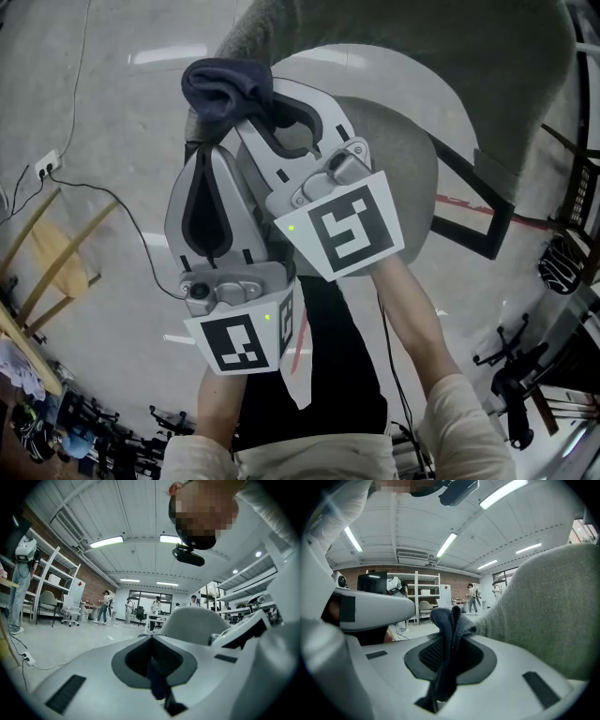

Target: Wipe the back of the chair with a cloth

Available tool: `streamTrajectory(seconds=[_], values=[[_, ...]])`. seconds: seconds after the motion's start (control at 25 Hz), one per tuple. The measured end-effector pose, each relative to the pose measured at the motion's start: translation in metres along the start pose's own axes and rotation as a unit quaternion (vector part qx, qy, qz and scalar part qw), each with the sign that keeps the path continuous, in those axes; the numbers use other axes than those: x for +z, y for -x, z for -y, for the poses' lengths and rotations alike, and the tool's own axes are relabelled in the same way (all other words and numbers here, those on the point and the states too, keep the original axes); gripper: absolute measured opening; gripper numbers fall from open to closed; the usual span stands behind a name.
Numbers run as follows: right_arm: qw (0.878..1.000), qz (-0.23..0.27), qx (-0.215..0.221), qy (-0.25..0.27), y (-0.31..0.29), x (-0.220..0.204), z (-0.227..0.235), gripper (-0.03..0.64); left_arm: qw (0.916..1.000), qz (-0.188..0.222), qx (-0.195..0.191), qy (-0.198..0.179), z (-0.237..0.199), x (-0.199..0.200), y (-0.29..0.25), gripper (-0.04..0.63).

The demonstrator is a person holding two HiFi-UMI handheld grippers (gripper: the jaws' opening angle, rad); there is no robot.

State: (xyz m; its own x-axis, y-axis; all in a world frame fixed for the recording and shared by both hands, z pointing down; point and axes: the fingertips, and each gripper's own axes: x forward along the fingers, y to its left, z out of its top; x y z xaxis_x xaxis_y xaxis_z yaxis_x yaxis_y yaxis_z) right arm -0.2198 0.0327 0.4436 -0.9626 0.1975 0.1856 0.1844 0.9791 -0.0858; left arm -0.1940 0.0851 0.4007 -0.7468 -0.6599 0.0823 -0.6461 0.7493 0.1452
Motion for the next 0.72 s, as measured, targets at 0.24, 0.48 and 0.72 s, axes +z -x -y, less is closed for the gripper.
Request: streamTrajectory(seconds=[0.24, 0.48, 0.72], values=[[0.998, -0.007, 0.066, -0.014, 0.009, -0.006, -0.017, 0.060, 0.9990, -0.027, 0.031, 0.016, -0.007, -0.007, 0.012, 0.015], [0.992, -0.035, 0.124, -0.003, 0.029, -0.015, -0.030, 0.060, 0.9985, -0.020, 0.047, 0.021, 0.005, -0.012, 0.017, 0.015], [0.989, -0.048, 0.139, 0.019, 0.018, -0.023, -0.044, 0.060, 0.9974, -0.011, 0.055, 0.044, 0.001, -0.013, 0.019, 0.015]])
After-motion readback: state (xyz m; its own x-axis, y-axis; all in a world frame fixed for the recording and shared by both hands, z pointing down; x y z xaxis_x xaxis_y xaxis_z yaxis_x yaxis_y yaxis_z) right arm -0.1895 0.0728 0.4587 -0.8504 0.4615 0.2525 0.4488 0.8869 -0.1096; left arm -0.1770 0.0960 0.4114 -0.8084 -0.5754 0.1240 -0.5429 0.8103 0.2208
